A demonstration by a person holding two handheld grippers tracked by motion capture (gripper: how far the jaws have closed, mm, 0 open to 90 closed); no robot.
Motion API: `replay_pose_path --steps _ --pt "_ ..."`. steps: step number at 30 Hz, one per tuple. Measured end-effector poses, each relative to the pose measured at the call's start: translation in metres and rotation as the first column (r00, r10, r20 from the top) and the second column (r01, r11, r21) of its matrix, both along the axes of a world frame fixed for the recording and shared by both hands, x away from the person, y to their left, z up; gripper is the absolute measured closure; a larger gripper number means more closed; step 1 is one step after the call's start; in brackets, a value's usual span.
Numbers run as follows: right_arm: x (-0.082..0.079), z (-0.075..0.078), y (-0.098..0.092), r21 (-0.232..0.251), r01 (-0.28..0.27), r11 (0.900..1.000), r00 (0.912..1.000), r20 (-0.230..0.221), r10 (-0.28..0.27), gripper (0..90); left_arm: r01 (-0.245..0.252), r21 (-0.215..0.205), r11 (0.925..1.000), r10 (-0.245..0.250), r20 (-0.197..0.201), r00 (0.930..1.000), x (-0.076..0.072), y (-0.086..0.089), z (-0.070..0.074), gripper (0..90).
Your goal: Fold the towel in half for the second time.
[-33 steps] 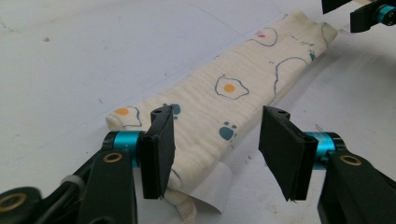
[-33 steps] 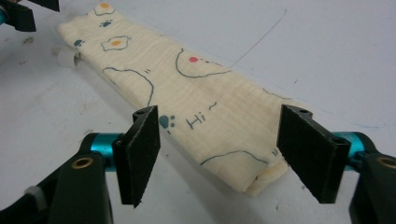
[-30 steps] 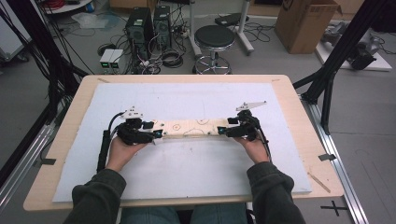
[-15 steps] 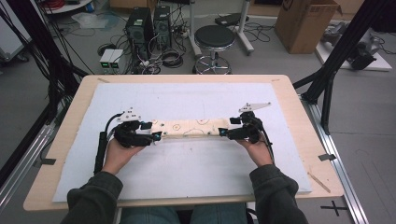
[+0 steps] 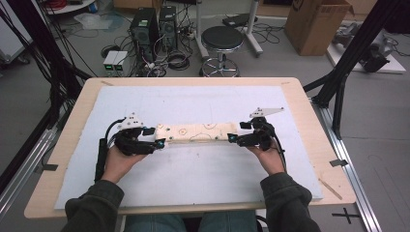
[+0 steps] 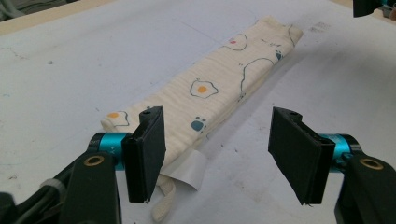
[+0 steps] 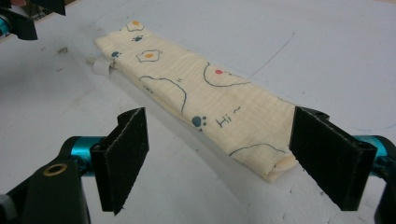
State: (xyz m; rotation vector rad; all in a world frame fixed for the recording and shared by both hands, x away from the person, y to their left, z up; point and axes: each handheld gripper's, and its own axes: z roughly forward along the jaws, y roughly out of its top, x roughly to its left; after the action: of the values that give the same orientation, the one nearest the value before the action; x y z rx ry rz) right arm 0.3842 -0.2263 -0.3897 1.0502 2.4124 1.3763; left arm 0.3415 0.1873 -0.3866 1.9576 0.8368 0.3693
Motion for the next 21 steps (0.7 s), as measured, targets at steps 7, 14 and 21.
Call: replay_pose_path --steps 7,14,21 --pt "-0.008 0.004 0.002 -0.016 -0.007 1.0 0.9997 0.022 0.007 18.9 -0.009 -0.003 1.0 0.009 0.008 0.9999 -0.007 0.004 0.0 35.5" --pt "-0.014 0.007 0.001 -0.01 -0.016 1.0 0.9993 0.032 0.017 18.7 -0.014 0.001 0.9999 0.014 0.016 0.9998 -0.015 0.01 0.0 34.8" --pt "-0.021 0.004 -0.003 -0.005 -0.01 1.0 0.9994 0.033 0.01 18.6 -0.02 -0.004 0.9998 0.02 0.02 0.9996 -0.023 0.017 -0.002 34.5"
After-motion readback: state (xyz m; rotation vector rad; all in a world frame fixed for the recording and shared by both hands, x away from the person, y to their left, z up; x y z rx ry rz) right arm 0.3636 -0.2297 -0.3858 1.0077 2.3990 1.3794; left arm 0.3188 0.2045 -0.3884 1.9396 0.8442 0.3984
